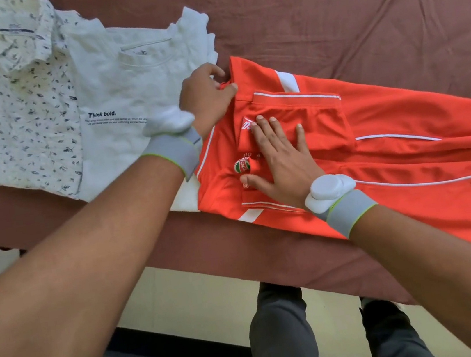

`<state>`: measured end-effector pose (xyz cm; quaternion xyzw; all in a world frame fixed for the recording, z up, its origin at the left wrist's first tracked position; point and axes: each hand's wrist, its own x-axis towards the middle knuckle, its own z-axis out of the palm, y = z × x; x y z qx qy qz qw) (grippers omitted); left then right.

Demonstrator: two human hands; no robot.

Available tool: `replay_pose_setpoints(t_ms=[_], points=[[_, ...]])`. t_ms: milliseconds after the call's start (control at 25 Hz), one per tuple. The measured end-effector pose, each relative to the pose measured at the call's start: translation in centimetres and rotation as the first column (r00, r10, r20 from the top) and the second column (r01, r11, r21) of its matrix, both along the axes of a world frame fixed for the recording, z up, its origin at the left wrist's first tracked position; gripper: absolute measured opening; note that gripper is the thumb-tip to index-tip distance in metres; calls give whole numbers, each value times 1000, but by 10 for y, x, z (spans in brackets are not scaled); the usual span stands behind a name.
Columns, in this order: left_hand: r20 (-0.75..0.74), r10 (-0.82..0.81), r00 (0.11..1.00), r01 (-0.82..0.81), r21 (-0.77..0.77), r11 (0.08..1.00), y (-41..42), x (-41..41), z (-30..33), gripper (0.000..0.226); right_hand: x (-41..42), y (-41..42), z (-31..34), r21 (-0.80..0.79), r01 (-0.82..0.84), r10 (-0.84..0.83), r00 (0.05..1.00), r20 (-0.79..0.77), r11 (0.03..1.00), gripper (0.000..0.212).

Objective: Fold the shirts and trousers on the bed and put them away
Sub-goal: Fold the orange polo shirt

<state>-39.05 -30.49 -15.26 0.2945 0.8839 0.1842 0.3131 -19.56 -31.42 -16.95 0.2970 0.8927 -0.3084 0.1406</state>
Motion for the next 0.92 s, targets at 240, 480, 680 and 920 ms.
replay_pose_setpoints(t_ms=[240,480,680,920], points=[[-144,-84,986,73,-81,994,36,0,-15,20,9,11,-1,-4,19,-19,1000,-6,1000,92],[-40,9,999,-2,163,987,37,-7,-28,12,12,2,-3,-4,-23,22,997,-72,1000,92],[-48,-343,938,333,402,853,-28,27,-6,30,63,7,-5,194,-86,125,971,-202,977,55],[80,-747,660,745,54,664,-79,55,-11,35,109,38,-6,76,55,-49,995,-86,996,40]])
